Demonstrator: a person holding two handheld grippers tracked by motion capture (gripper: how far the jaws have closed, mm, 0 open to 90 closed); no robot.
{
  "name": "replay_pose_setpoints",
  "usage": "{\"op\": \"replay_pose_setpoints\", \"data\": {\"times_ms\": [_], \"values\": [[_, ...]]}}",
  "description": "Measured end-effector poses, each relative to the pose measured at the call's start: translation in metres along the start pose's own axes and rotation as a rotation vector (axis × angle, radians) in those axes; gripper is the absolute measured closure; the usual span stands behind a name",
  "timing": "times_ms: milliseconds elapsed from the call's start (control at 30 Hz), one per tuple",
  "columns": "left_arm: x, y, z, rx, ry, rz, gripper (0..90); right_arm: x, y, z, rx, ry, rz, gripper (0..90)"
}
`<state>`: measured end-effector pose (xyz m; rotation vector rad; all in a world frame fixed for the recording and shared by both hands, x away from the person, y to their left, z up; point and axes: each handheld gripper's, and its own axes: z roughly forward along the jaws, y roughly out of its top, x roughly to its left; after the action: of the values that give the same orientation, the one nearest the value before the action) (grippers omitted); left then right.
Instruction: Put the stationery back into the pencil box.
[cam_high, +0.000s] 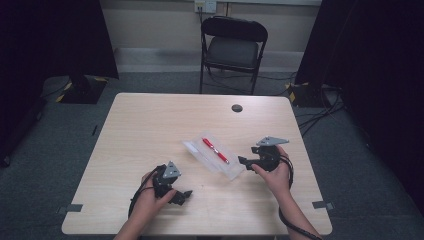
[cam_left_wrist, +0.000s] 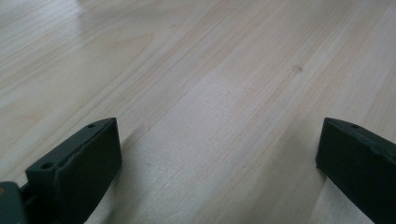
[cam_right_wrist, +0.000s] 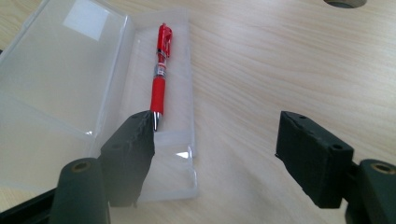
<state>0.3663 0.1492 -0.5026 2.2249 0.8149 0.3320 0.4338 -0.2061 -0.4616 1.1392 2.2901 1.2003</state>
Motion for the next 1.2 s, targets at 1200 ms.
{"op": "replay_pose_setpoints", "data": {"times_ms": [1200], "values": [[0.000, 0.000, 0.000, 0.001, 0.000, 0.000, 0.0, -0.019, -0.058, -0.022, 0.097, -0.026, -0.029, 16.9]]}}
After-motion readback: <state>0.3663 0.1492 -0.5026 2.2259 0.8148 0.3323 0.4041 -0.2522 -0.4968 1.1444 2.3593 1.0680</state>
